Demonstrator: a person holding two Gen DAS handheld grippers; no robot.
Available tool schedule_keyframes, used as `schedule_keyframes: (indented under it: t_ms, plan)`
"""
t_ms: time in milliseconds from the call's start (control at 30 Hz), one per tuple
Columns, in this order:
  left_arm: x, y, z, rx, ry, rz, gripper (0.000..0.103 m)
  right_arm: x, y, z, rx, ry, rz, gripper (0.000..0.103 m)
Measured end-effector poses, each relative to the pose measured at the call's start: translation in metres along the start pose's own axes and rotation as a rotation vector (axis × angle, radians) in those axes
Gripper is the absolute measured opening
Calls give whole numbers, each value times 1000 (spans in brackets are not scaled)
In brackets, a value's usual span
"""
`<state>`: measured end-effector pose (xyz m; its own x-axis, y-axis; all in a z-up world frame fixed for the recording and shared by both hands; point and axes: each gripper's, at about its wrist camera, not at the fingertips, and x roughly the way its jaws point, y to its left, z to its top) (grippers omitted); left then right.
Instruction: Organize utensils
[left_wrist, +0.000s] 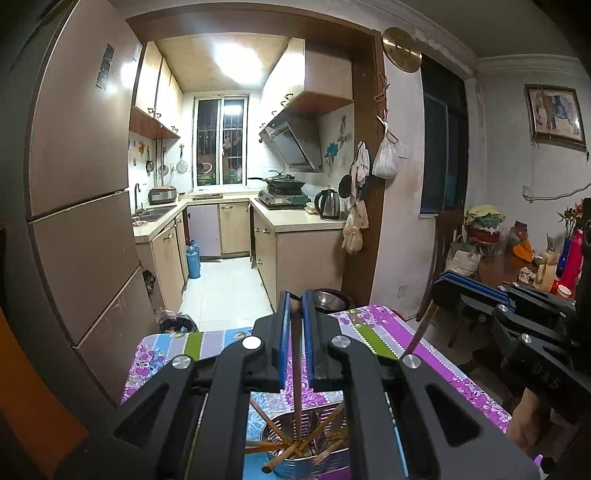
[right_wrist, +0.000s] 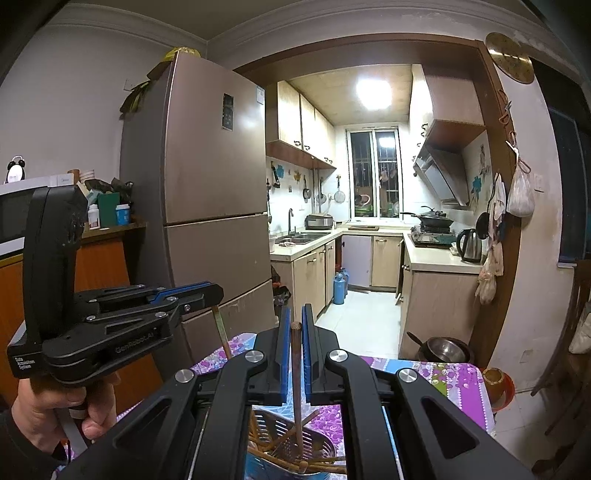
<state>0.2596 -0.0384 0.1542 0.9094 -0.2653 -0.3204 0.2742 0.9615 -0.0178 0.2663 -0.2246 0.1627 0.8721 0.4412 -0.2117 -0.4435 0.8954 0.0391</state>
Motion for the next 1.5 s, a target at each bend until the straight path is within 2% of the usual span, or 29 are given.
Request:
schedule_keyframes:
  t_ms: [100,167,200,233,267,300,367,433,533,567,667,833,967,1100,1200,1267,1500]
  plan:
    - [2,0,-1,5,-2,4,19,0,-1,0,-2,1,-1,7]
    - [2,0,-1,3,-12,7,35,-1,0,1,-2,-2,-2,7]
    - [0,0,-1,1,-18,8,38,-2,0,1,-3,-7,-3,8]
    - [-1,1,-2,0,-24,9,44,-3,0,2,-5,-14,-3,15]
    - [-3,2,-3,-1,-29,11,50,-6,1,3,-8,-23,-2,28]
    - [-6,1,-2,1,-41,21,52,-10,3,4,-12,-34,-3,35]
    - [-14,0,-1,8,-68,40,62,-20,6,8,-25,-69,-9,61]
    - [-27,0,1,13,-103,55,69,-35,11,12,-39,-107,-20,78]
    - [-54,-2,3,18,-166,74,78,-64,23,20,-70,-176,-30,91]
    - [-65,-3,2,24,-189,83,84,-73,25,22,-74,-193,-30,97]
    - [-106,-7,-6,48,-276,132,97,-112,37,23,-94,-267,-45,98]
    - [-165,-8,-25,62,-375,211,97,-164,53,7,-108,-345,-88,98]
    - [-209,-6,-45,48,-454,275,97,-199,62,-18,-122,-387,-117,98]
    - [-244,-5,-77,31,-514,342,98,-221,69,-49,-111,-376,-127,98]
    - [-258,0,-104,-14,-518,341,98,-235,73,-81,-70,-356,-127,98]
    - [-256,-1,-121,-35,-501,355,98,-242,77,-106,-41,-353,-192,98]
    - [-237,-33,-171,24,-388,364,98,-234,84,-164,31,-225,-220,98]
